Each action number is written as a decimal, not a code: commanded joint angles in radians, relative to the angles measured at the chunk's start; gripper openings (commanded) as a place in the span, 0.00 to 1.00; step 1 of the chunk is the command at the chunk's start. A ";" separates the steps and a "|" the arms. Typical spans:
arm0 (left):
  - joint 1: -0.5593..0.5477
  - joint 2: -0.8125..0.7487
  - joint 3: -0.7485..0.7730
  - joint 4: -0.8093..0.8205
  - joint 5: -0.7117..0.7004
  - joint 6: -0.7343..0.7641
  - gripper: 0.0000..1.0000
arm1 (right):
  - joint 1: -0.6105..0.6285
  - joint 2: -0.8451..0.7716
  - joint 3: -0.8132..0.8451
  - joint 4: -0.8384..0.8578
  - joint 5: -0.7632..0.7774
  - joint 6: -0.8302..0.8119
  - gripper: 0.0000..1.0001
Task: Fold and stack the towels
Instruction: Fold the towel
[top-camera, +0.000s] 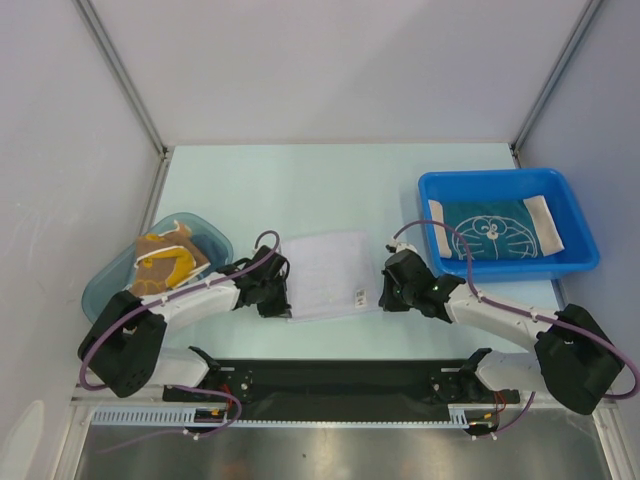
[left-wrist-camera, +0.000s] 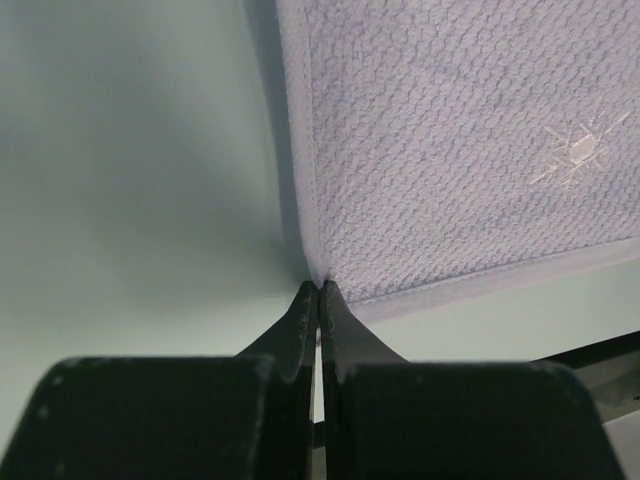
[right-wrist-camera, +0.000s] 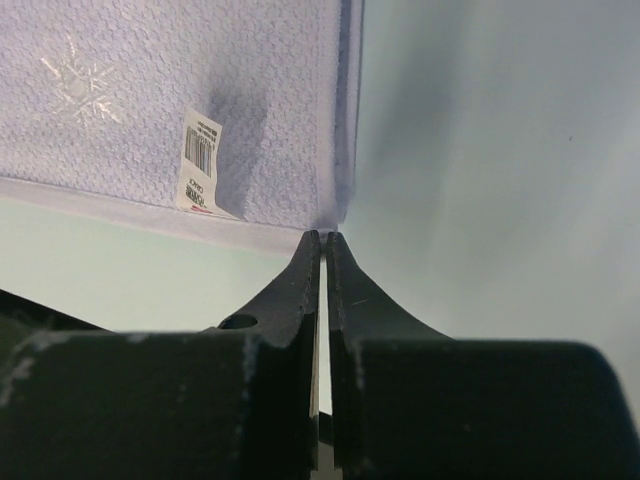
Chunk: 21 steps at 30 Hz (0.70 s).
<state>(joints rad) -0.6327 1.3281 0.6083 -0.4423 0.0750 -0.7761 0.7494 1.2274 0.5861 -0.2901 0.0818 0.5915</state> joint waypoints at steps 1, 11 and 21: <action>-0.004 0.014 -0.015 0.013 -0.014 0.009 0.00 | -0.008 -0.014 -0.002 0.031 0.029 -0.004 0.00; -0.004 0.005 -0.035 0.020 0.014 0.017 0.14 | -0.010 0.009 -0.042 0.063 0.076 -0.012 0.00; -0.004 -0.062 0.031 -0.110 0.000 0.046 0.44 | 0.001 -0.048 0.012 -0.058 0.122 0.010 0.28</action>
<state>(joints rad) -0.6327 1.3033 0.5949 -0.4519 0.1070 -0.7605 0.7471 1.2316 0.5503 -0.2741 0.1425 0.5957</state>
